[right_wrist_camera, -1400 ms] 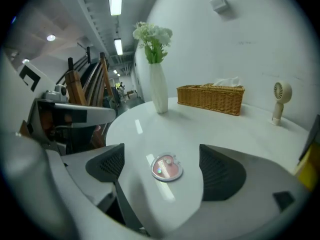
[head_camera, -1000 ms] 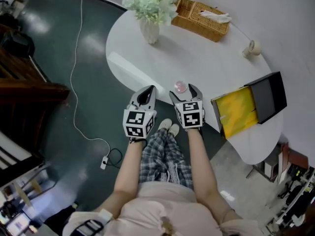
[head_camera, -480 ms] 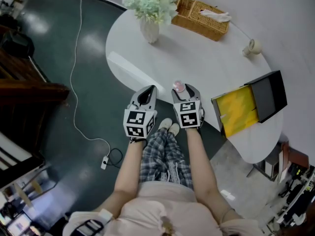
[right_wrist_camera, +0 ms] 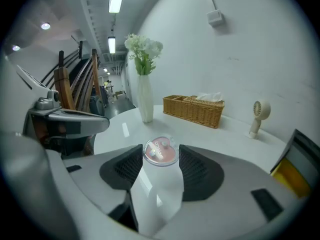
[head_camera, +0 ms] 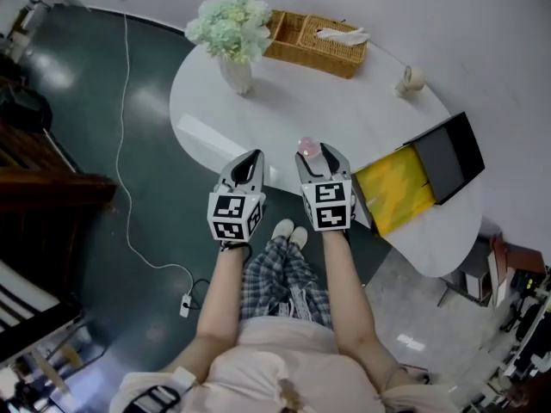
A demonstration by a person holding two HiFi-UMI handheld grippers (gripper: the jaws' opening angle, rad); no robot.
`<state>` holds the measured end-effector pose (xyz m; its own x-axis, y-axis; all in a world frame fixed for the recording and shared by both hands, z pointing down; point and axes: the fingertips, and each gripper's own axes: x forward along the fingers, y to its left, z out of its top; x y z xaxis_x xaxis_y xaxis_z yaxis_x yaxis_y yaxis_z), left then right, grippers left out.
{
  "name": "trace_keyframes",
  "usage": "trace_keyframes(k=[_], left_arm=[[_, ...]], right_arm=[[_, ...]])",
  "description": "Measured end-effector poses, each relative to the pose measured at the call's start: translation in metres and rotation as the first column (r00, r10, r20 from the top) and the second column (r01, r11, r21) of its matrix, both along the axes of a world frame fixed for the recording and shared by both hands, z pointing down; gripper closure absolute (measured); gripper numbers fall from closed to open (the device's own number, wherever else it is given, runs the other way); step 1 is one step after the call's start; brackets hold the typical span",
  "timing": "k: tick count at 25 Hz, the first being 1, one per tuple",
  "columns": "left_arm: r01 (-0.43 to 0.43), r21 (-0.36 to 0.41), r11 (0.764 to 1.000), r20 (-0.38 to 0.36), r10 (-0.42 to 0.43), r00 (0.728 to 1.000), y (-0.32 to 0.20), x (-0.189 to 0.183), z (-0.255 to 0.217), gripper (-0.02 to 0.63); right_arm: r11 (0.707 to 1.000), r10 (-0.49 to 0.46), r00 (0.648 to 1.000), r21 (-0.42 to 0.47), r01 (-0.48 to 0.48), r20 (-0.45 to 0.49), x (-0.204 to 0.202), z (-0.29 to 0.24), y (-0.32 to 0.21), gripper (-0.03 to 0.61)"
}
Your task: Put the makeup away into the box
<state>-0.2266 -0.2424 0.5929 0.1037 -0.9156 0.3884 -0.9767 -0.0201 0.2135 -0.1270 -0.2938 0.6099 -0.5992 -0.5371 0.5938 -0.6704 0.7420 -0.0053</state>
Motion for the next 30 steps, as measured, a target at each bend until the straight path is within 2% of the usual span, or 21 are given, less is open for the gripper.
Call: trace_keyframes(k=[7, 11, 16, 20, 24, 27, 30], left_arm=[[-0.143, 0.08, 0.986, 0.032, 0.141, 0.989, -0.054, 0.059, -0.045, 0.588], [-0.251, 0.115, 0.961, 0.05, 0.247, 0.968, -0.083, 0.109, -0.063, 0.588], [-0.374, 0.135, 0.918, 0.055, 0.37, 0.928, -0.107, 0.175, -0.074, 0.588], [-0.455, 0.122, 0.882, 0.056, 0.452, 0.89, -0.117, 0.221, -0.069, 0.588], [-0.512, 0.086, 0.854, 0.061, 0.509, 0.859, -0.124, 0.249, -0.052, 0.588], [-0.53, 0.059, 0.846, 0.057, 0.528, 0.848, -0.13, 0.256, -0.039, 0.588], [-0.529, 0.035, 0.848, 0.054, 0.526, 0.848, -0.137, 0.252, -0.027, 0.588]], right_arm=[[0.983, 0.155, 0.987, 0.09, -0.159, 0.048, 0.071, -0.057, -0.033, 0.334], [0.952, 0.275, 0.96, 0.125, -0.28, 0.056, 0.132, -0.076, -0.047, 0.334], [0.897, 0.418, 0.907, 0.132, -0.421, 0.054, 0.207, -0.083, -0.052, 0.334], [0.862, 0.495, 0.868, 0.104, -0.496, 0.032, 0.251, -0.071, -0.05, 0.334], [0.84, 0.542, 0.84, 0.035, -0.541, -0.009, 0.274, -0.042, -0.049, 0.334], [0.832, 0.553, 0.832, -0.029, -0.554, -0.039, 0.276, -0.018, -0.052, 0.334], [0.831, 0.544, 0.836, -0.088, -0.549, -0.076, 0.27, 0.005, -0.058, 0.334]])
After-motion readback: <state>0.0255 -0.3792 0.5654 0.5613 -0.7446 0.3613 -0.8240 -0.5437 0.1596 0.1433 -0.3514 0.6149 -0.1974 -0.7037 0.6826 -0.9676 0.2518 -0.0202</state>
